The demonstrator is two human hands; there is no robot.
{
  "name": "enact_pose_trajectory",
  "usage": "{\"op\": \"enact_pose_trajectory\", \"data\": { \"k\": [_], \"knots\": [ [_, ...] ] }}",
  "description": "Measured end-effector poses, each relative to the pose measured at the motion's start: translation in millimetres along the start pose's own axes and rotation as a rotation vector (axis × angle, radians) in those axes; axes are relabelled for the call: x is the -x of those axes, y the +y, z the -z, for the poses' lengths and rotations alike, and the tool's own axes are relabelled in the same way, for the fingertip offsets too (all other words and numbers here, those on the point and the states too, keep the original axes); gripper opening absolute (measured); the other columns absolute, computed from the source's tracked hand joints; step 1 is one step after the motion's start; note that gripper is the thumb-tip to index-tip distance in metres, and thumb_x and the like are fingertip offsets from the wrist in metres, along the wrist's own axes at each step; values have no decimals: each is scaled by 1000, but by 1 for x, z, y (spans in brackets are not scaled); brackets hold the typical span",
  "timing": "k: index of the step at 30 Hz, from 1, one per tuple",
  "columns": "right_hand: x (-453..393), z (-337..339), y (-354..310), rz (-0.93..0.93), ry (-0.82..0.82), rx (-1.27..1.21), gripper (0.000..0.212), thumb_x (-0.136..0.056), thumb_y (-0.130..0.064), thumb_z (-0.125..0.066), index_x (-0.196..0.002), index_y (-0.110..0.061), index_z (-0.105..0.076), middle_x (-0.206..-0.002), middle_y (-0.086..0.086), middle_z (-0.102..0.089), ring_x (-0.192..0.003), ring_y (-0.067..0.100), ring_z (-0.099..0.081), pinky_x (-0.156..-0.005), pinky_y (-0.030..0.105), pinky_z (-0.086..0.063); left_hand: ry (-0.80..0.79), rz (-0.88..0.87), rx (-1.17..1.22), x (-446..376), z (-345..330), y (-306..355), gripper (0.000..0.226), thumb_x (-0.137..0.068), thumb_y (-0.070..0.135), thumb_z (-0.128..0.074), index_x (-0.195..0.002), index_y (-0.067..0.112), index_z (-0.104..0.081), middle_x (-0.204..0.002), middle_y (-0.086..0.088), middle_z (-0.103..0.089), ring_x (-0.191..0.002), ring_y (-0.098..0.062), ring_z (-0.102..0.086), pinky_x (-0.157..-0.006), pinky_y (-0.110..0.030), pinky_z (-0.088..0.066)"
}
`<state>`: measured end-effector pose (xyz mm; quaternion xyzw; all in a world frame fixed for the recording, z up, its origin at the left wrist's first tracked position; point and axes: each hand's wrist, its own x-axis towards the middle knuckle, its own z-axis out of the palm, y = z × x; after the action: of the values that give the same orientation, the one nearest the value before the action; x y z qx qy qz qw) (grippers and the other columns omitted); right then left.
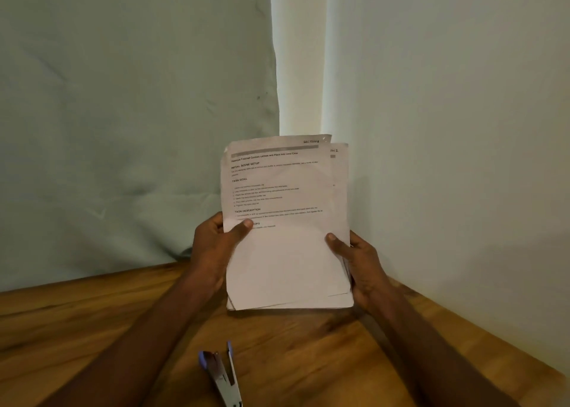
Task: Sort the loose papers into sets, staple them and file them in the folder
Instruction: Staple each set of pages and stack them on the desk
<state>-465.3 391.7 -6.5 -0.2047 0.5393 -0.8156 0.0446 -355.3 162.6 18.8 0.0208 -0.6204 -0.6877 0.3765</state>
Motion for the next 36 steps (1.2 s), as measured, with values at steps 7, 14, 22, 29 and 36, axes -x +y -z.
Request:
{"op": "enact_pose_trajectory", "data": {
  "k": [7,14,22,29,36],
  "knots": [
    [34,-54,-2,-80,-229,22,36,-102,-40,-58,-120,-13,-75,-116,16,-75,-104,33,-72,-90,45,-59,187,-41,-70,34,82,36,23,-87,4,-79,-104,19,-74,-93,4,-80,-83,-17,-78,-62,-25,-61],
    [65,-181,12,-61,-422,179,18,-93,-14,-71,-109,-21,-76,-101,-3,-79,-86,15,-76,-65,22,-58,280,36,79,89,239,73,41,-86,9,-71,-127,12,-66,-119,-11,-75,-110,-34,-71,-93,-51,-58],
    [94,-276,50,-30,-396,43,39,-74,-13,-89,-110,-15,-75,-101,2,-80,-90,21,-77,-71,32,-62,191,108,103,93,315,79,47,-85,9,-77,-131,14,-69,-129,-13,-71,-117,-37,-69,-104,-58,-50],
    [94,-251,60,-100,-366,53,42,-82,-37,-80,-119,-20,-70,-107,-3,-79,-96,19,-76,-78,33,-63,269,182,13,81,318,57,46,-72,9,-81,-117,11,-73,-115,-7,-77,-102,-28,-75,-80,-41,-62],
    [93,-252,60,-131,-366,32,40,-89,-27,-74,-127,-19,-66,-113,-1,-77,-103,23,-74,-96,47,-58,392,181,-6,82,326,58,32,-82,4,-80,-112,12,-73,-105,-1,-80,-87,-18,-78,-65,-31,-61]
  ]
}}
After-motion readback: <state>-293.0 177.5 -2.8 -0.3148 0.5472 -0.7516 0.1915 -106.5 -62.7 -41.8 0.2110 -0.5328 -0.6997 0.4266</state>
